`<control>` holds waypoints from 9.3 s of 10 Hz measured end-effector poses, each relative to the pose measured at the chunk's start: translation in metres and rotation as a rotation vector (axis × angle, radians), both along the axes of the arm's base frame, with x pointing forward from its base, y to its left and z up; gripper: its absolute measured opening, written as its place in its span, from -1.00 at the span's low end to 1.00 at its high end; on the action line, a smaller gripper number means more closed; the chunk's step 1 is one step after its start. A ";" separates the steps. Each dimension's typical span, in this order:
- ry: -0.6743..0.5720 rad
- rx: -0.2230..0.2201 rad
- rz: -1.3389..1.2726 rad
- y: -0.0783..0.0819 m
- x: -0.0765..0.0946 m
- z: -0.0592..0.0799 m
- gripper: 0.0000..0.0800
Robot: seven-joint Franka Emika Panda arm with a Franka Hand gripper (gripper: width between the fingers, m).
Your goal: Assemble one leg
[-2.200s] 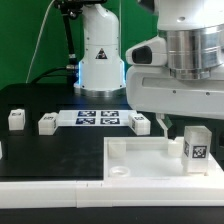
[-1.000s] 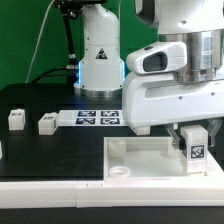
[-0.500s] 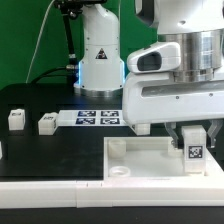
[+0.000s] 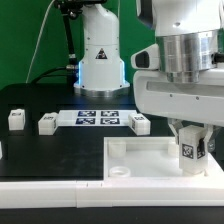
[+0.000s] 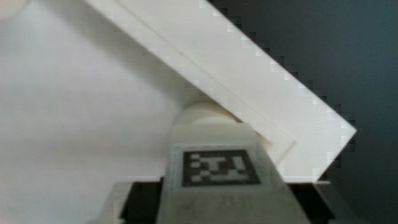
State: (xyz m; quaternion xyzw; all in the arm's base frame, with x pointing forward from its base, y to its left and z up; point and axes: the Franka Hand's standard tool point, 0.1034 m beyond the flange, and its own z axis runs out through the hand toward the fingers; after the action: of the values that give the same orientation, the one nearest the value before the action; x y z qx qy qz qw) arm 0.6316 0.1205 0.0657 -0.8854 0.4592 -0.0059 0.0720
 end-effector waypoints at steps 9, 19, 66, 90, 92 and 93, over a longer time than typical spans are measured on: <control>0.026 0.028 -0.130 0.003 0.000 0.001 0.47; -0.048 -0.072 1.057 -0.001 0.005 -0.001 0.62; 0.025 -0.092 0.700 0.001 0.002 -0.001 -0.28; 0.078 -0.082 0.395 0.005 0.005 0.005 0.62; 0.036 -0.106 0.637 0.003 0.006 0.002 0.62; 0.030 -0.108 0.723 0.001 0.005 0.001 0.62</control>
Offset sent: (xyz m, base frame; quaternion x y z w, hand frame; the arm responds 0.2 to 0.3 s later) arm -0.0002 -0.0014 0.0000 -0.0072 -0.0008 0.2511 0.9679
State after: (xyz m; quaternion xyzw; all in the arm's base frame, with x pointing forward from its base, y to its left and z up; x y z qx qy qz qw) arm 0.6371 0.1215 0.0667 -0.9930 0.1166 0.0087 0.0160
